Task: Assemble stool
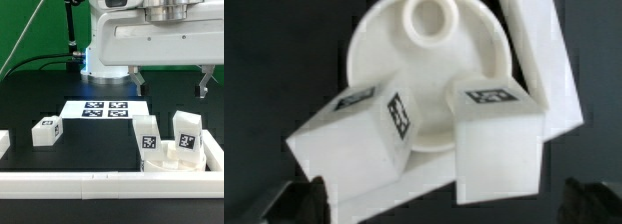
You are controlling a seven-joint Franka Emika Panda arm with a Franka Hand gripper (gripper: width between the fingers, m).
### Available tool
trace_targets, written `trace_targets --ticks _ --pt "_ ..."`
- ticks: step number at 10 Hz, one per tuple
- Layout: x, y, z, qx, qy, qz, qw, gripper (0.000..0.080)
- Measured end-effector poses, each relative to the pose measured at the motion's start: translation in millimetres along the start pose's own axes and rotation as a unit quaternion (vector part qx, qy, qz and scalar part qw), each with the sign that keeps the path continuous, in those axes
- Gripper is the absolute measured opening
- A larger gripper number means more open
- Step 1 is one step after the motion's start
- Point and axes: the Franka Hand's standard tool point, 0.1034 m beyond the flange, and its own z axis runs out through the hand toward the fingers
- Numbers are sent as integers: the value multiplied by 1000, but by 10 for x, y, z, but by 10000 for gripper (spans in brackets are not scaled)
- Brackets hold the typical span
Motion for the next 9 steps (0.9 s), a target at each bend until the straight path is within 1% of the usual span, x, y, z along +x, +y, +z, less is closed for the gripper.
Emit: trace_targets --ticks 1,2,4,5,6,7,8,9 --pt "-20 -59 26 -6 -20 16 1000 649" --pt "-45 -144 40 -5 -17 27 999 649" --pt "-16 -116 36 -7 -12 6 1000 649" --pt "-5 -223 43 -13 5 -39 999 649" --pt "-16 -312 69 -12 13 -79 997 649" --pt "-22 -317 91 -23 14 -172 985 649" --pt "-33 -356 100 -29 21 -214 976 649" --pt "-44 -372 89 -28 37 -224 973 649"
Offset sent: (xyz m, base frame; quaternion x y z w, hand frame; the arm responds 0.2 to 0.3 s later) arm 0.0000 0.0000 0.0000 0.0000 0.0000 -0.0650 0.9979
